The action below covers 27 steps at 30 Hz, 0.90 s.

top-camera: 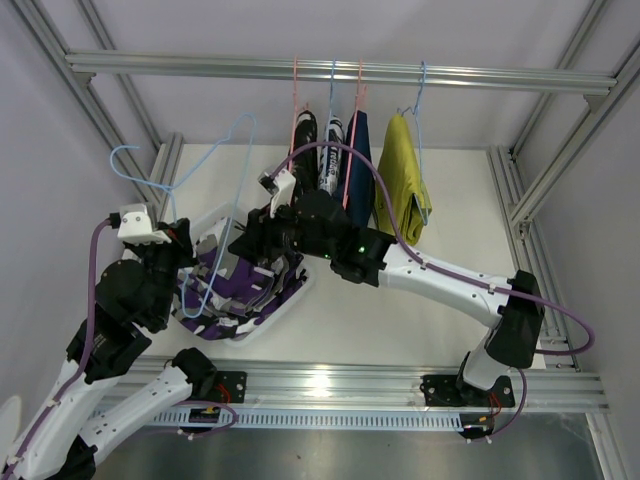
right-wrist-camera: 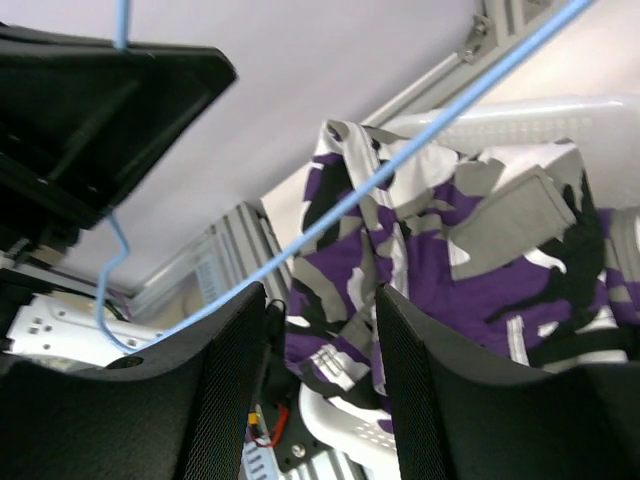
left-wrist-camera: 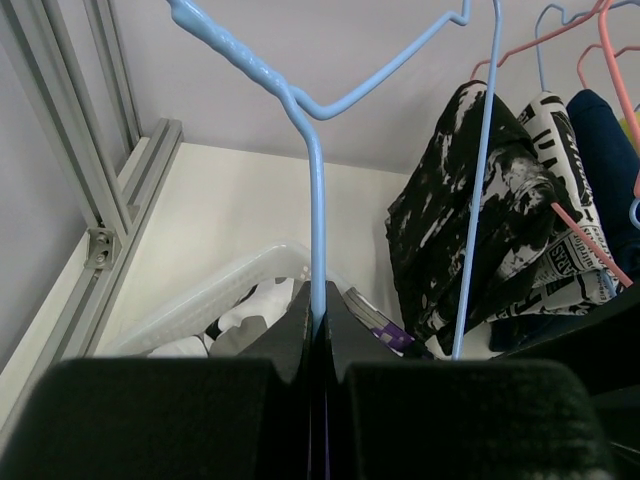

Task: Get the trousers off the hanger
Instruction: Place the trousers in the bin, then place the hanger at the clothesline.

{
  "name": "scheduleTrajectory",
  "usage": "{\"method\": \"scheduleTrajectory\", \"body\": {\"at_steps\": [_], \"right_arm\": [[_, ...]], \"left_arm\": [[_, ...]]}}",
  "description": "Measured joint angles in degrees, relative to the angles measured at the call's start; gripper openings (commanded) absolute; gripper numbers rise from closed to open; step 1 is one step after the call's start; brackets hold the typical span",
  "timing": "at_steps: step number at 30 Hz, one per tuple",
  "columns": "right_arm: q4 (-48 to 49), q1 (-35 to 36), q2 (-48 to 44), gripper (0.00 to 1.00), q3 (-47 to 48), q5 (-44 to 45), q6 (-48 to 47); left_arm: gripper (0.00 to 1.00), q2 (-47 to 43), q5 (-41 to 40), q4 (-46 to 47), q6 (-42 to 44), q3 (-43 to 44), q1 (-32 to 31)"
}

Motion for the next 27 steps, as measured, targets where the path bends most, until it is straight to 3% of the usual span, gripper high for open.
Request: {"method": "scheduleTrajectory", "body": {"at_steps": [27], "right_arm": [[6.9,-2.1,9.4,0.47,4.9,-2.3,3.8]], "left_arm": [[0.01,-0.5,4.9,-0.2,-0.7,0.0,0.0]]}}
